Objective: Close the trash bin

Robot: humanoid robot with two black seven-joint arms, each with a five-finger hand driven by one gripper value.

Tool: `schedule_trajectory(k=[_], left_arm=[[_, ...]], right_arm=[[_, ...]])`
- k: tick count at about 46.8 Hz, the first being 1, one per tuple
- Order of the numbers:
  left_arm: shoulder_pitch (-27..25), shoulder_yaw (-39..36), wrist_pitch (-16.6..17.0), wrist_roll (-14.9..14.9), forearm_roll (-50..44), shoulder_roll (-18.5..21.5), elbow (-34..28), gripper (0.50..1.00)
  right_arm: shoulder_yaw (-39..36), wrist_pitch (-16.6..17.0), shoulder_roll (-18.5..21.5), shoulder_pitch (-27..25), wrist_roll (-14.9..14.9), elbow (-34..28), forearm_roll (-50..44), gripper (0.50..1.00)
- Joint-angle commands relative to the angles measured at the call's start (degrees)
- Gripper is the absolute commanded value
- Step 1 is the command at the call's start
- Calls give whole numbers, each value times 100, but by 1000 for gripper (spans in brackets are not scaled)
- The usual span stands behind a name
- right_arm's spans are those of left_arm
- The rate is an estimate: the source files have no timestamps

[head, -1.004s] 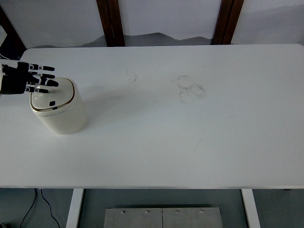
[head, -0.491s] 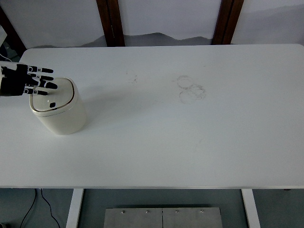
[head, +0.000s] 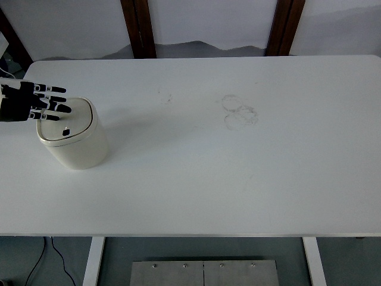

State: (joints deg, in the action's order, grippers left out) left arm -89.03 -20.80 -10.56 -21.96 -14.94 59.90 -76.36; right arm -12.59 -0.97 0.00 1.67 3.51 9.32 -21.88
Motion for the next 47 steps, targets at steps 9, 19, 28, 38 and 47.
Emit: schedule_trajectory(k=[9, 19, 28, 38, 47], left_arm=[[-18, -38, 45, -1, 0, 4, 16, 1000], [-211, -29, 28, -1, 17, 4, 7, 1000], [-475, -38, 10, -19, 44, -22, -2, 1000], [-808, -275, -60, -115, 386, -84, -46, 1000], [-1476, -907, -359, -230, 571, -189, -72, 1000]], right_arm=[[2, 0, 0, 0, 0, 0, 0, 995], [2, 0, 0, 0, 0, 0, 0, 995], [-7, 0, 0, 0, 0, 0, 0, 995], [2, 0, 0, 0, 0, 0, 0, 995], [2, 0, 0, 0, 0, 0, 0, 995]])
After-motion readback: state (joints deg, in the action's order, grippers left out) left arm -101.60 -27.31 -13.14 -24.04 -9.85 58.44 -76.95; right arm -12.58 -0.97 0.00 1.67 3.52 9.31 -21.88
